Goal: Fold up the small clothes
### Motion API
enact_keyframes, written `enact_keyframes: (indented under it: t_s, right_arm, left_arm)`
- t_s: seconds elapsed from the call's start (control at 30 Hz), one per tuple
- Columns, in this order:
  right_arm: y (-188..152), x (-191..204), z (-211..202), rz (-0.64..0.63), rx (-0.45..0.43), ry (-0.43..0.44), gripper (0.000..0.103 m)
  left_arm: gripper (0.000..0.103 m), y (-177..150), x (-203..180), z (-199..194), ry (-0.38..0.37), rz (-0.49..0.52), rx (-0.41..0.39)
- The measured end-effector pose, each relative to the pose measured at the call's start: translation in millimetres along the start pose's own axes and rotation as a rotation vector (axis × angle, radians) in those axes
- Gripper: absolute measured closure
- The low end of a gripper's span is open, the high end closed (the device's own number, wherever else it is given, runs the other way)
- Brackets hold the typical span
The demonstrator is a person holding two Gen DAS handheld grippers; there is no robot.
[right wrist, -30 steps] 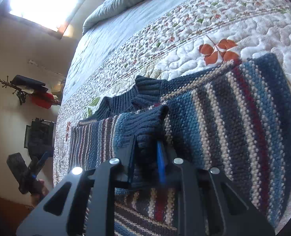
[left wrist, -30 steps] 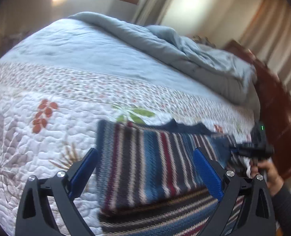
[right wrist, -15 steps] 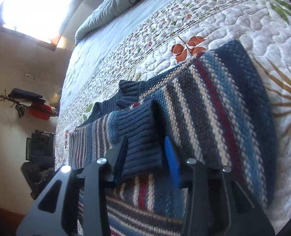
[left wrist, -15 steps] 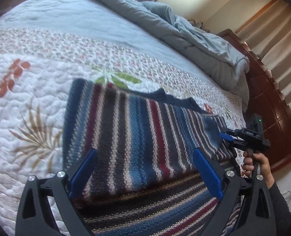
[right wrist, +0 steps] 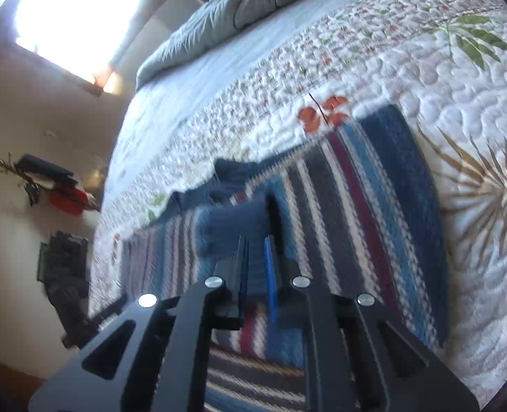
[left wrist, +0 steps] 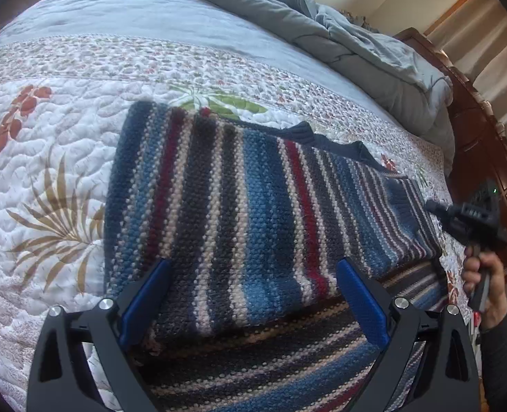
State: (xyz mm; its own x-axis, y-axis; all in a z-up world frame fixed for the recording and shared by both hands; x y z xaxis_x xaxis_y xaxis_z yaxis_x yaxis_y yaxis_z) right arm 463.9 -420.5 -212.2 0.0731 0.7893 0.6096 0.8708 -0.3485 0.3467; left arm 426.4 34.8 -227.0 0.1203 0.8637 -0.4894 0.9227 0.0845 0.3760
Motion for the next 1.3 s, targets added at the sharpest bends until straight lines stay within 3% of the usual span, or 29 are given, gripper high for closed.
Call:
enact_keyframes:
  t_s: [0.2,0.23,0.27,0.37,0.47,0.57,0.67,0.73,0.83,0.9,1.03,1.13,1.17,1.27,1.3]
  right_arm:
    - [24,-25,27,0.044,0.014,-0.085,0.078]
    - [23,-34,39,0.055,0.078,-0.103,0.079]
    - [24,-40,43,0.059,0.116,-0.096,0.088]
    - [40,-44,3,0.050,-0.002,-0.044,0.081]
    - [42,-65,-37,0.051,-0.092,-0.116,0.081]
    - [23,-84,-42,0.056,-0.044,-0.149,0.081]
    - [-7,-84,-21,-0.003,0.064,-0.164,0.079]
    - [-10,-82,-30,-0.014,0.036,-0.176,0.078]
    - [-21,-64,-63,-0.018,-0.024,-0.103,0.077]
    - [-38,-50,-70,-0.061,-0.004,-0.096,0.077]
    - [-67,-50,-53,-0.081,0.072,-0.150,0.075]
    - [-78,-44,-65,-0.062,0.031,-0.152,0.074]
    - [-82,-37,-74,-0.056,0.017,-0.127,0.068]
    - [-113,-3,-111,-0.093,-0.006,-0.055,0.065]
    - [-128,7,-123,-0.112,-0.009,-0.042,0.058]
  left_arm:
    - [0.005,0,3,7,0.026,0.011,0.009]
    - [0.004,0,2,9,0.039,0.022,0.013]
    - [0.004,-1,1,10,0.046,0.029,0.013]
    - [0.004,-2,-2,8,0.056,0.034,0.001]
    - [0.004,-4,-6,-1,0.043,0.032,-0.028]
    - [0.004,-9,-8,-10,0.049,0.019,-0.049]
    - [0.004,-18,-7,-16,0.089,0.021,-0.040]
    - [0.004,-24,-9,-27,0.101,0.024,-0.041]
    - [0.004,-32,-12,-54,0.076,-0.014,-0.058]
    - [0.004,-42,-18,-71,0.060,-0.011,-0.074]
    - [0.004,-80,-31,-92,0.054,-0.008,-0.061]
    - [0.004,-116,-42,-102,0.047,-0.037,-0.014]
    - [0.004,-130,-48,-106,0.039,-0.037,0.001]
    - [0.004,-169,-67,-124,0.063,-0.023,0.011]
    - [0.004,-181,-75,-129,0.078,0.001,0.013]
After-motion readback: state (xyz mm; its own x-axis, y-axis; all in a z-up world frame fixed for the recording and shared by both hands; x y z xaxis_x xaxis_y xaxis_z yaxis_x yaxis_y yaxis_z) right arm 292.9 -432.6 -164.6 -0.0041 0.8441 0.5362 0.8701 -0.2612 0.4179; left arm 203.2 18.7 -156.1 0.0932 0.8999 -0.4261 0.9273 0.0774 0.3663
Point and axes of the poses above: each gripper's, at about its wrist camera, not at the fingertips, and z roughly the way its jaws point, x to its left, y to its top, the point moved 4 cm from there along z, roughly the way its jaws point, and after that the axes turned 5 degrees about -z, right-handed, at the moved point
